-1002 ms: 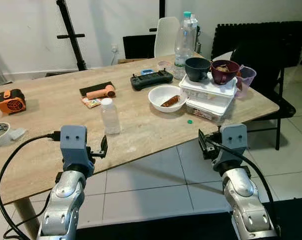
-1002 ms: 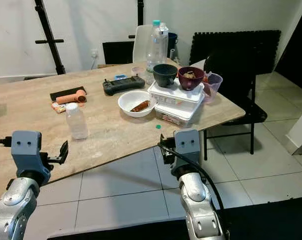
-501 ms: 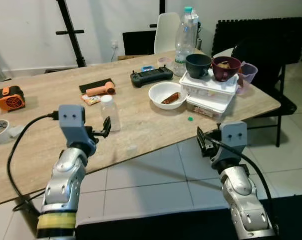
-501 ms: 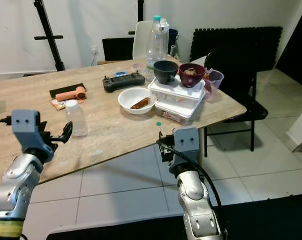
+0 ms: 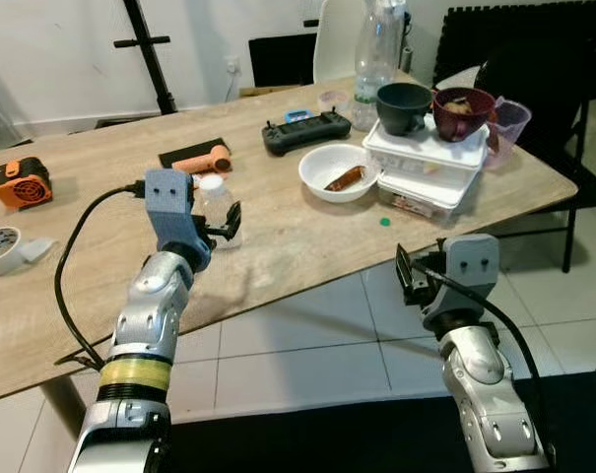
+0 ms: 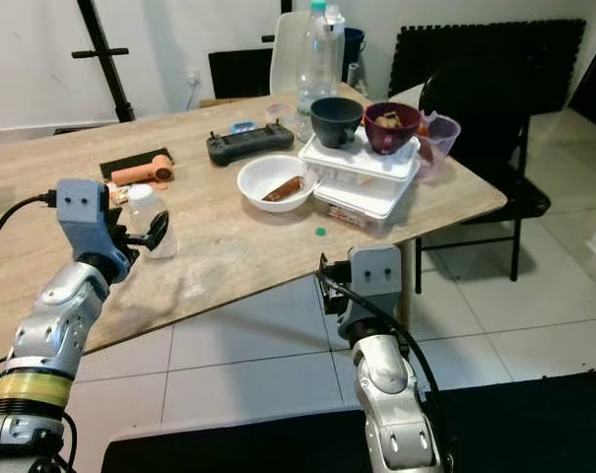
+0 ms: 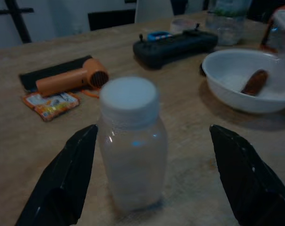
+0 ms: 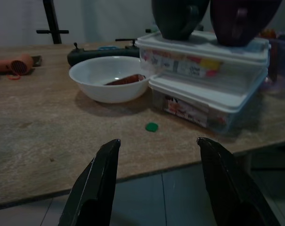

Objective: Restocking fridge

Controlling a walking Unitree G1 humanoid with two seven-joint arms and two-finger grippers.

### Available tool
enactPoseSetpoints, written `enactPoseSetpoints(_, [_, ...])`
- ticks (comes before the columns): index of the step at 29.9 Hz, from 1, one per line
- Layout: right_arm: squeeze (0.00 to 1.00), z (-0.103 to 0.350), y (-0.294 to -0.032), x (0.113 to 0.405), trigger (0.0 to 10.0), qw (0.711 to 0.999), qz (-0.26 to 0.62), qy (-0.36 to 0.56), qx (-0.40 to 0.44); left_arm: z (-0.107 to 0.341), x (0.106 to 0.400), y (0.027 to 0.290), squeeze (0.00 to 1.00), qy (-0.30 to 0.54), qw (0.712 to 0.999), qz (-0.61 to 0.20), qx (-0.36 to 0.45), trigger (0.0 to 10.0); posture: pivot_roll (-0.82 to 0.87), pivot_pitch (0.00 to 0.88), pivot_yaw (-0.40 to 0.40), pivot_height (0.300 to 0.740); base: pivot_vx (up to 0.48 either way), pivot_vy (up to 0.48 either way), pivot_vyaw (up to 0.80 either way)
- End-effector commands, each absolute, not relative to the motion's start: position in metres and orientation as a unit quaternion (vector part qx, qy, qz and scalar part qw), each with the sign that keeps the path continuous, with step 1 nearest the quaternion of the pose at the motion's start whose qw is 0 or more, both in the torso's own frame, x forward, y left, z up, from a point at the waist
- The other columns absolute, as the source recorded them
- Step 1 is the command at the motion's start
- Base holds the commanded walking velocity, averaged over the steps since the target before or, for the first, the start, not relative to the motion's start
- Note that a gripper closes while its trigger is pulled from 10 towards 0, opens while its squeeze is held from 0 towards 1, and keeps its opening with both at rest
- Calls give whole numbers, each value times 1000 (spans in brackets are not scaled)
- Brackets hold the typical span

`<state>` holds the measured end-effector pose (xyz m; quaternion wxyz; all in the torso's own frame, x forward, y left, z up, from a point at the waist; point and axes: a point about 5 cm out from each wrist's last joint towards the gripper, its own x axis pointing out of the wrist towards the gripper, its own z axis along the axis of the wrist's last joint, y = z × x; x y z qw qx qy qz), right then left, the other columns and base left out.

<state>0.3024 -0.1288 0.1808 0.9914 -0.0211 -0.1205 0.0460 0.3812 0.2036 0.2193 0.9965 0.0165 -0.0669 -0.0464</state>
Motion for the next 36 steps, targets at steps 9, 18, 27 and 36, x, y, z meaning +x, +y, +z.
enactPoseSetpoints(9, [0, 183, -123, 294, 10000, 992, 48, -119, -6, 219, 395, 219, 0, -57, 997, 17, 52, 10000, -54, 248, 88, 710, 0, 0, 0])
enactPoseSetpoints(18, [0, 182, -117, 289, 10000, 993, 56, -108, -1, 221, 406, 221, 0, -53, 994, 82, 42, 10000, -68, 259, 84, 710, 0, 0, 0])
enactPoseSetpoints(27, [0, 181, -114, 289, 10000, 993, 62, -103, 0, 217, 408, 223, 0, -38, 995, 87, -19, 0, -70, 263, 81, 710, 0, 0, 0])
enactPoseSetpoints(36, [0, 180, -113, 294, 10000, 993, 62, -102, -2, 228, 408, 231, 0, -63, 994, 84, -14, 10000, -55, 238, 85, 710, 0, 0, 0])
